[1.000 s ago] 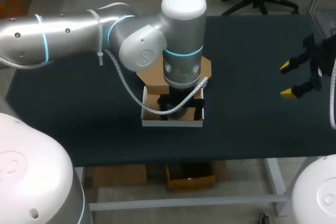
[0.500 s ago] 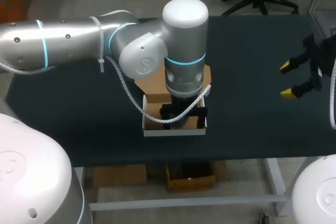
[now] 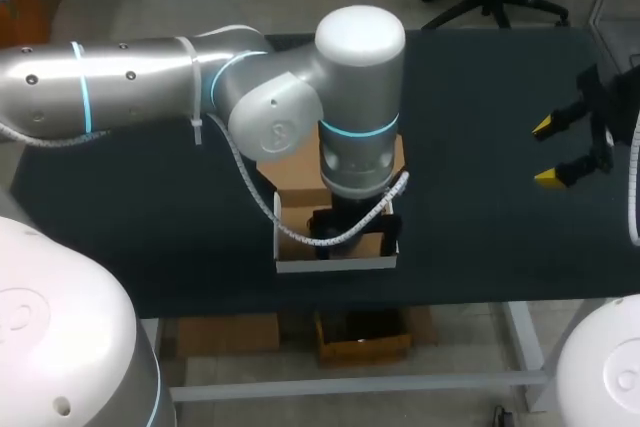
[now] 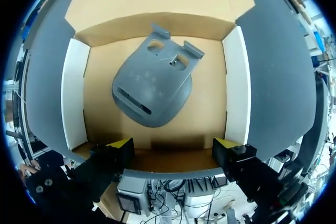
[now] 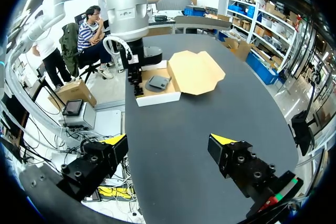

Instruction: Assemble the packaging by folding the flat box into shape, placing the metal phone stand inside, and closing the box properly

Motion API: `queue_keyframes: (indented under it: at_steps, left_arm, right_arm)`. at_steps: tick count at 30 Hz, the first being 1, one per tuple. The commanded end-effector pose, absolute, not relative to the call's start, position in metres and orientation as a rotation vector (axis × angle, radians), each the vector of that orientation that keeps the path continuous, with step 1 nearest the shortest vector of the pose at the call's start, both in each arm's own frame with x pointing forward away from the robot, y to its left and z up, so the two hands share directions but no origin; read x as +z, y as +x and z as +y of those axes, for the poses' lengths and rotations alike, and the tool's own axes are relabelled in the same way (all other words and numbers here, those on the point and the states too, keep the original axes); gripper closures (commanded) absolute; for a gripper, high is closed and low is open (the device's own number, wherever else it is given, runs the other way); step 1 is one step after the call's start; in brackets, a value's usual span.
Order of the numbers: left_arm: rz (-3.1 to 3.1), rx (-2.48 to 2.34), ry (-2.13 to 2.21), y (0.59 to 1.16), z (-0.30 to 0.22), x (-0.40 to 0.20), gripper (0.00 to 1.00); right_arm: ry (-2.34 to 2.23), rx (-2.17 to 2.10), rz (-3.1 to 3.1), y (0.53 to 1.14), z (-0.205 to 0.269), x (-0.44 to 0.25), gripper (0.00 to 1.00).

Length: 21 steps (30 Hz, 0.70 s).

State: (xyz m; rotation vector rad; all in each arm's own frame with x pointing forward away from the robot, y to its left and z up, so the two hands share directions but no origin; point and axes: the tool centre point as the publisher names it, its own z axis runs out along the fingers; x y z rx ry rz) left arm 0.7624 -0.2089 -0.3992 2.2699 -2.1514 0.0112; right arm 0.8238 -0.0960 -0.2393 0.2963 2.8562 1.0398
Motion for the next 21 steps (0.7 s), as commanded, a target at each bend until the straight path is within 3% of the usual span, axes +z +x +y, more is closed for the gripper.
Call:
queue_keyframes:
  at_steps: [1, 21]
  left_arm:
    - [-2.153, 0.028, 2.287, 0.759, -0.209, -0.397, 0.0]
    - [-2.309, 0.453, 2.13, 0.785, -0.167, -0.347, 0.0]
  right_arm:
    - [0.292, 1.046, 2.858, 0.823, -0.097, -0.238, 0.0]
    - [0.292, 1.046, 2.858, 0.823, -0.097, -0.238, 0.0]
